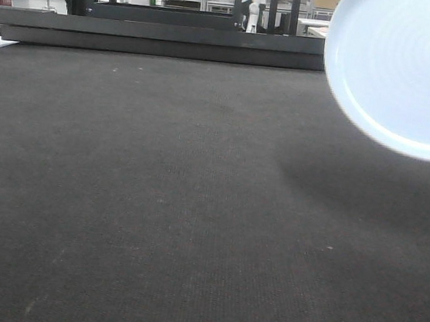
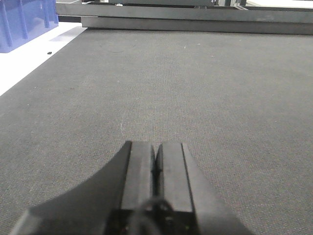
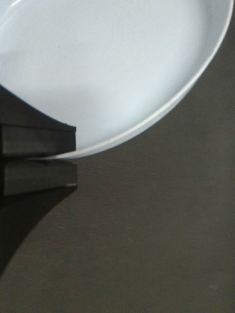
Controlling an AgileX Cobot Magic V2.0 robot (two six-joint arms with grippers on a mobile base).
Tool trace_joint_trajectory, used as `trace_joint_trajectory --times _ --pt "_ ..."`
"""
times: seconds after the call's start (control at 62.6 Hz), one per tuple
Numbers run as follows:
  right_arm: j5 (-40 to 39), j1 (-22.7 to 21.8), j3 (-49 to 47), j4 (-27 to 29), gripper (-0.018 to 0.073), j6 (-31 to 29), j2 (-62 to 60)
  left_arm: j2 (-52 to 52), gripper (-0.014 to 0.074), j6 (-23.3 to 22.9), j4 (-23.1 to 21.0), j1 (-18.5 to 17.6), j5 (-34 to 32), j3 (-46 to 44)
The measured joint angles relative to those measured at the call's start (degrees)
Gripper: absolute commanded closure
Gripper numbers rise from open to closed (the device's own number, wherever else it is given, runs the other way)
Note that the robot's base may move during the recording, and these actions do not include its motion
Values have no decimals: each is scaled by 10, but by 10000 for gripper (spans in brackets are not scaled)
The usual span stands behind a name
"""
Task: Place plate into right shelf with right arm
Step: 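Lift the white plate up off the table with the right gripper, then drive the base away from the table holding the plate in the right gripper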
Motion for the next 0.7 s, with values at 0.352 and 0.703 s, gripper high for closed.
trace_joint_trajectory --times 0.352,0.703 --pt "-63 -1 96 0 505 0 -191 0 643 0 0 0 0 0" --pt "-38 -1 123 0 505 0 -334 0 643 0 0 0 0 0"
